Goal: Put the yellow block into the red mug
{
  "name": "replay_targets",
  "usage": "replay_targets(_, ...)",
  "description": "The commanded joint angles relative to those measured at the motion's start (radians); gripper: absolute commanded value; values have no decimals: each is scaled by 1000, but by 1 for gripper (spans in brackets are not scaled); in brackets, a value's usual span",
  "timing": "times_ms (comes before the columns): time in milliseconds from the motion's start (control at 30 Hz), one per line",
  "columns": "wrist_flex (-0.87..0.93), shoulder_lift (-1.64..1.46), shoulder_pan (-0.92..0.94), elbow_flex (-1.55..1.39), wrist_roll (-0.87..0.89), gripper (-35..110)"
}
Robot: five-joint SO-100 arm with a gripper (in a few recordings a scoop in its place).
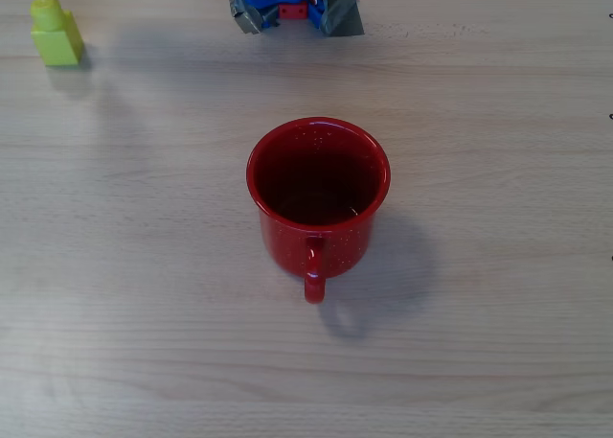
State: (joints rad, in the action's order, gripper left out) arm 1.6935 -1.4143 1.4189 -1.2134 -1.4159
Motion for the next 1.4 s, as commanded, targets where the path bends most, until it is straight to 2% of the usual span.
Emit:
replay_targets(0, 41, -41, 2, 80, -35, 20)
replay_targets(167, 40, -5, 0, 77, -69, 40)
replay_targets(233, 28, 12, -6, 71, -60, 43)
replay_targets(800, -330, 83, -67, -210, 48, 42)
replay_targets(1367, -462, 104, -121, -319, 118, 38)
